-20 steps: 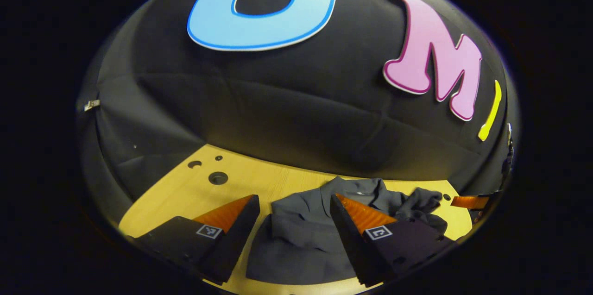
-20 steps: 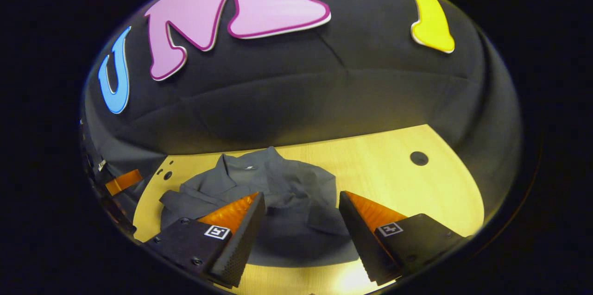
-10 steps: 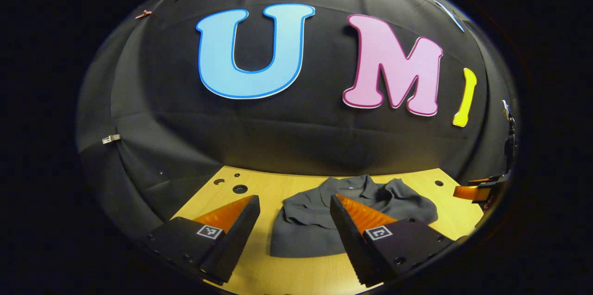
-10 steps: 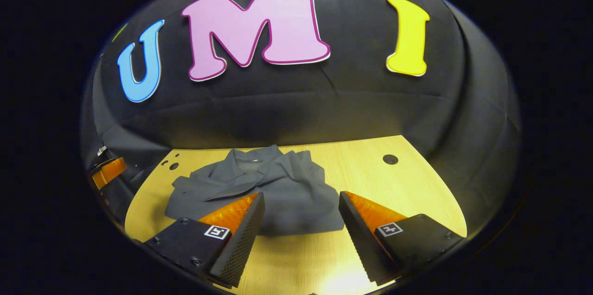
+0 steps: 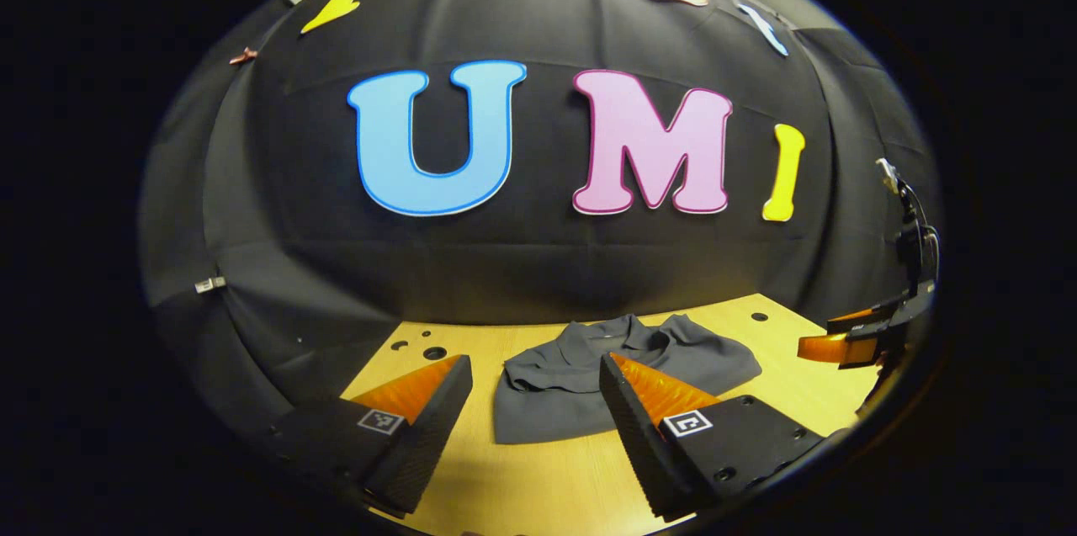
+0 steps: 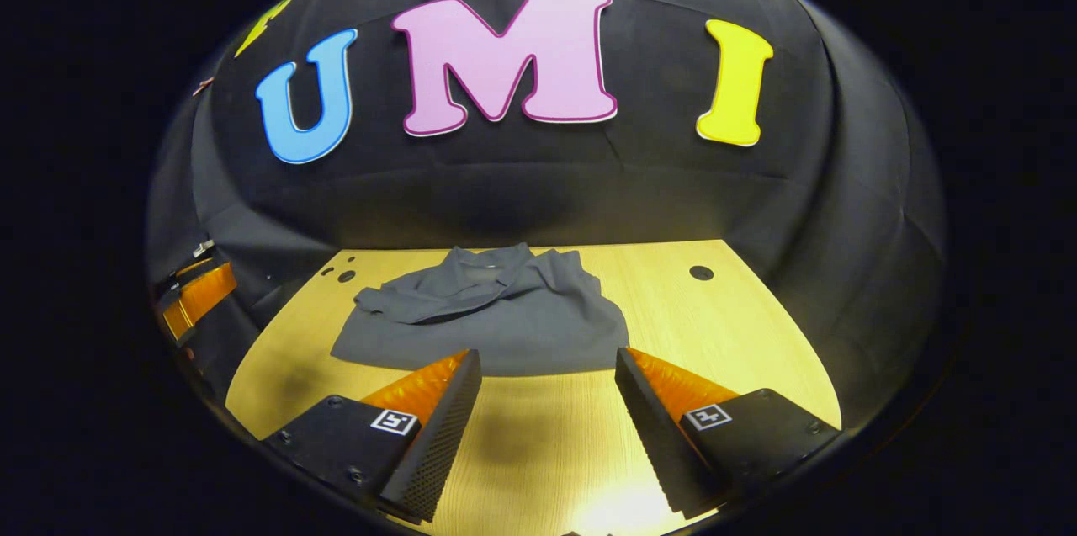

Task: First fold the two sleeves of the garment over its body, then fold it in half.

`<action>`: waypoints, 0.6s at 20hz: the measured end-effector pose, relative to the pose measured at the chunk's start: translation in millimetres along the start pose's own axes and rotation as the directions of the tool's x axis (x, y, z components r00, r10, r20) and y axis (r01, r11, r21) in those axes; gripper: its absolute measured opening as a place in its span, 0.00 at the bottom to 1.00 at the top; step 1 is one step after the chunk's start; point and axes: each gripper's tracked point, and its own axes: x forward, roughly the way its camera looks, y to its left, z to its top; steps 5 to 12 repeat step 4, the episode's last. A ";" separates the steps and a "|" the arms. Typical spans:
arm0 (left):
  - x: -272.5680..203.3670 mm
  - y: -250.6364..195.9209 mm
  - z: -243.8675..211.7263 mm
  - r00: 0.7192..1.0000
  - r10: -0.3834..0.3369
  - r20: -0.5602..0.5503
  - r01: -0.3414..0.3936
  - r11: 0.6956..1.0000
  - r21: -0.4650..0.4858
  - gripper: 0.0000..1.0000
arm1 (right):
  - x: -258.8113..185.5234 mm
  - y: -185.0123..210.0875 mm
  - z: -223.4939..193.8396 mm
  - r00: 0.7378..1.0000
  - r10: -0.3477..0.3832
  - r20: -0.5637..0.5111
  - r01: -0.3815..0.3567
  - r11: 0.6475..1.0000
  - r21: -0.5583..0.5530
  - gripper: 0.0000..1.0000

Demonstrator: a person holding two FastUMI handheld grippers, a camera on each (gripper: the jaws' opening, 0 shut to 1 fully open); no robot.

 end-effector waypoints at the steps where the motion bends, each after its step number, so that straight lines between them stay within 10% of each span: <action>1: -8.6 -1.8 -0.6 1.000 -0.002 0.008 0.002 1.000 -0.001 0.96 | -6.7 2.4 -0.5 1.000 0.001 0.008 -0.001 1.000 0.000 0.99; 12: -32.3 -13.8 -7.4 0.999 -0.029 0.025 0.030 0.999 -0.029 0.95 | -25.7 10.8 -9.7 1.000 0.003 0.014 -0.004 0.999 0.036 0.99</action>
